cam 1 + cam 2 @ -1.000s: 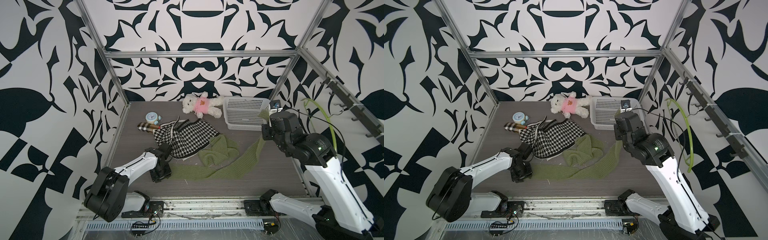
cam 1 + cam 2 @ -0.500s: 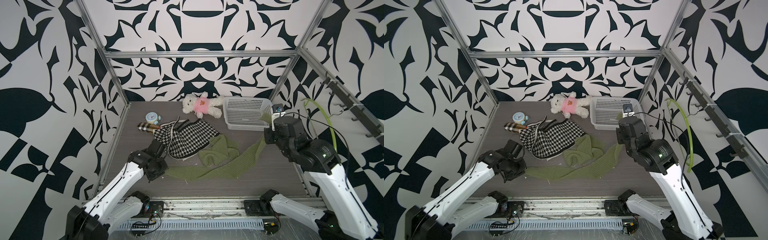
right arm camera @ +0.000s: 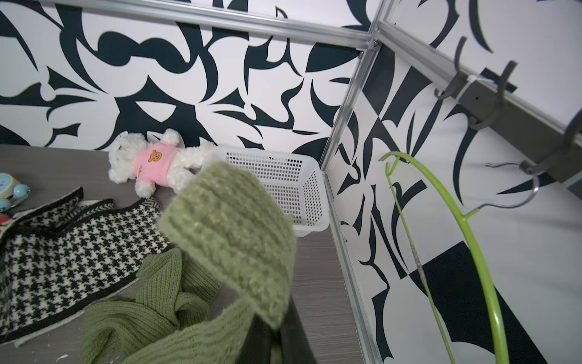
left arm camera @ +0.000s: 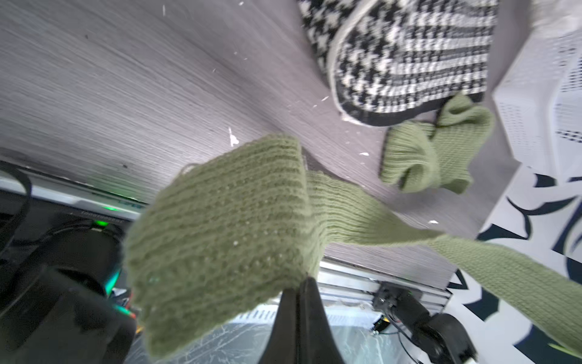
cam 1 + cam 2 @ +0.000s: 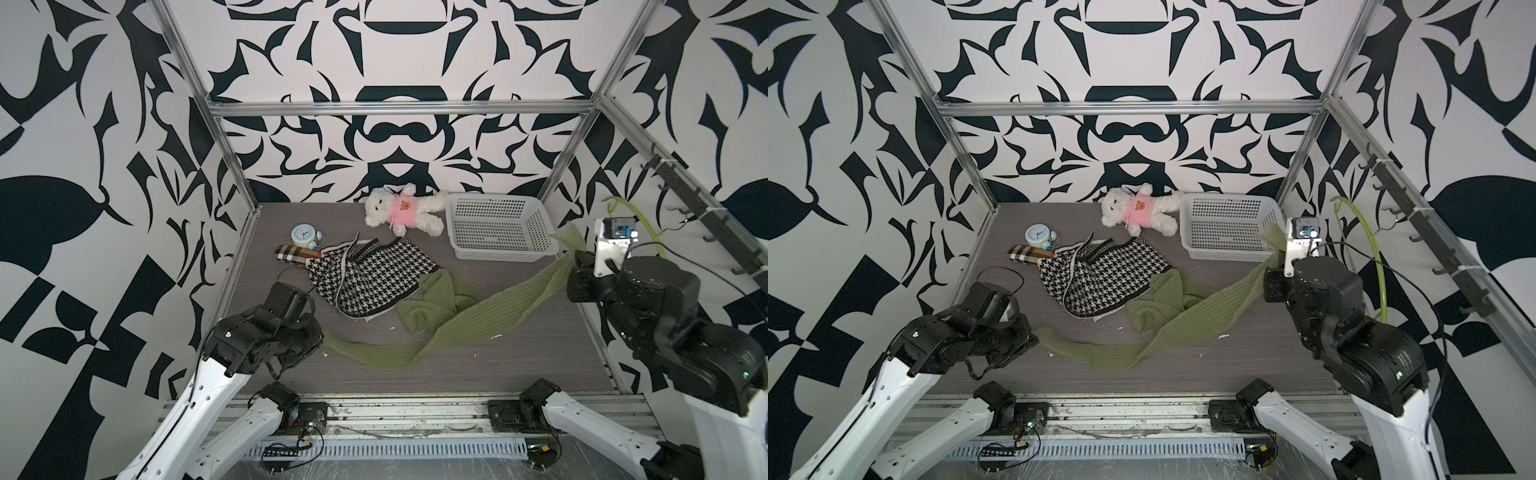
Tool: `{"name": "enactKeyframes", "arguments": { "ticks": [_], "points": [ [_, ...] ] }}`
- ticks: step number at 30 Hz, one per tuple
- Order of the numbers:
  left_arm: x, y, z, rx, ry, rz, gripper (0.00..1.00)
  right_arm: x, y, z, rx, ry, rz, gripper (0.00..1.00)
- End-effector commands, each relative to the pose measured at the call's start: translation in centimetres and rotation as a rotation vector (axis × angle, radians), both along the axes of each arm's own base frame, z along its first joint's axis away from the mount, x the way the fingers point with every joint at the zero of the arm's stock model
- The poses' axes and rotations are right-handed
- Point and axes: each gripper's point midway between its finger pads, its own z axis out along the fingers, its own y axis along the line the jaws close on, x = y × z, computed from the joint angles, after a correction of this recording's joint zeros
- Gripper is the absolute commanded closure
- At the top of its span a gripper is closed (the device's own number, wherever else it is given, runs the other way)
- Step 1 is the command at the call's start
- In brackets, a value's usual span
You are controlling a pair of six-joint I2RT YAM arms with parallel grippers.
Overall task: Roll up the scarf and place it into the basket
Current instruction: Flatten out the scarf at the center of the board.
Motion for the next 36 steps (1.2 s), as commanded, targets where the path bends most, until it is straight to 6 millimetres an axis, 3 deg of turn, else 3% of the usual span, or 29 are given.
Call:
{"name": "enactKeyframes", "arguments": {
  "ticks": [1,5,7,10,14,19,25,28,30,33,35,36],
  "points": [
    [-0.4,0.2,1.0,0.014,0.020,-0.002,1.00,-0.7,-0.2,2.1,0.032,-0.065,0.014,0.91],
    [-0.1,-0.2,0.2,-0.009,0.020,0.011,1.00,0.3,0.7,1.9,0.032,-0.043,0.032,0.90],
    [1.3,-0.9,-0.3,-0.011,0.024,0.017,1.00,1.9,0.3,1.2,-0.027,-0.007,-0.036,0.91],
    [2.9,-3.1,-0.2,-0.030,0.068,-0.062,1.00,3.4,1.5,0.9,-0.052,0.039,-0.013,0.92],
    [3.5,-3.1,0.5,-0.012,0.047,-0.079,1.00,3.9,3.1,0.7,-0.025,0.033,0.065,0.92],
    [1.9,-1.5,1.2,-0.009,0.013,-0.046,1.00,2.9,4.1,0.5,0.040,0.048,0.130,0.93],
    [-1.4,-0.2,2.7,-0.129,-0.083,0.001,1.00,-1.1,4.2,2.0,0.188,-0.015,0.232,0.95],
    [-1.9,0.1,4.0,-0.167,-0.138,0.009,1.00,-1.9,4.0,2.5,0.218,-0.040,0.239,0.98],
    [-0.7,-0.3,5.0,-0.165,-0.176,0.001,1.00,-0.9,3.6,2.3,0.187,-0.033,0.191,1.00],
    [3.5,-1.3,4.4,-0.053,-0.194,-0.044,1.00,3.5,2.3,0.6,0.002,0.041,0.009,1.00],
    [7.4,-1.5,1.0,0.016,-0.046,-0.061,0.96,7.5,1.5,-1.9,-0.112,0.148,-0.106,1.00],
    [9.0,-1.8,-1.0,-0.031,0.025,-0.063,0.95,9.2,1.1,-3.8,-0.100,0.223,-0.125,1.00]
  ]
}}
